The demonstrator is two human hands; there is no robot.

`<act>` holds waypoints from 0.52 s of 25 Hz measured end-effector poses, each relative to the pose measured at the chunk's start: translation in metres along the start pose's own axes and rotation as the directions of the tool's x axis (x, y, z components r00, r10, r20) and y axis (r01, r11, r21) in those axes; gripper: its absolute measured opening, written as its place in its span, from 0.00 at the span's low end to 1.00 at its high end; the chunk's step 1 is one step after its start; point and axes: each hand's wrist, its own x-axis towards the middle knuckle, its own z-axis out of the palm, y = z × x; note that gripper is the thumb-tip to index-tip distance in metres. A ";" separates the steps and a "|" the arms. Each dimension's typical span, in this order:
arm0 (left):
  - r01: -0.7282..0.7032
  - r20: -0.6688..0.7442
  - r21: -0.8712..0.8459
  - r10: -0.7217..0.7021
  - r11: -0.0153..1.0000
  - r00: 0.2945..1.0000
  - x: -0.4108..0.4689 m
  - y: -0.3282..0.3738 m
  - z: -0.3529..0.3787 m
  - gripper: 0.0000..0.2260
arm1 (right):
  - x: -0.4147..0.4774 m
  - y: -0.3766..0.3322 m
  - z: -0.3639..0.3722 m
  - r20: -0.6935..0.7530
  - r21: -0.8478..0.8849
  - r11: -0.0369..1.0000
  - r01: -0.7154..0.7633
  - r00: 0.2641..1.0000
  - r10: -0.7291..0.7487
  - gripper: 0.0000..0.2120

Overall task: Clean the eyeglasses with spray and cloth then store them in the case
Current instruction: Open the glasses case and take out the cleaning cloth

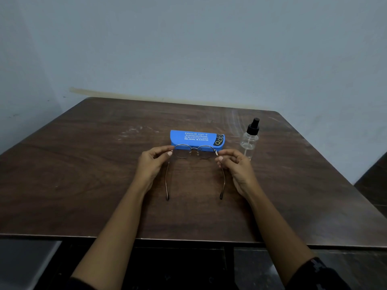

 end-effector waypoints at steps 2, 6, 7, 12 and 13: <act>-0.011 -0.007 -0.015 0.011 1.000 1.000 -0.001 0.000 0.000 0.10 | 0.000 0.001 0.001 -0.010 0.005 1.000 -0.002 1.000 0.002 0.10; -0.053 -0.142 -0.013 0.050 0.999 0.989 0.006 -0.002 -0.001 0.10 | 0.000 0.003 0.004 -0.138 -0.142 0.988 0.056 0.987 -0.076 0.08; -0.057 -0.183 -0.007 0.055 0.998 0.982 0.009 -0.003 -0.001 0.10 | 0.000 0.003 0.004 -0.167 -0.247 0.964 0.102 0.975 -0.146 0.09; -0.049 -0.195 0.145 0.077 0.988 0.978 0.035 -0.005 -0.001 0.14 | 0.007 -0.007 0.011 -0.022 -0.562 0.757 0.333 0.909 -0.416 0.20; -0.034 -0.169 0.175 0.064 0.984 0.984 0.040 -0.005 0.000 0.15 | 0.011 -0.008 0.011 0.009 -0.569 0.755 0.327 0.920 -0.392 0.21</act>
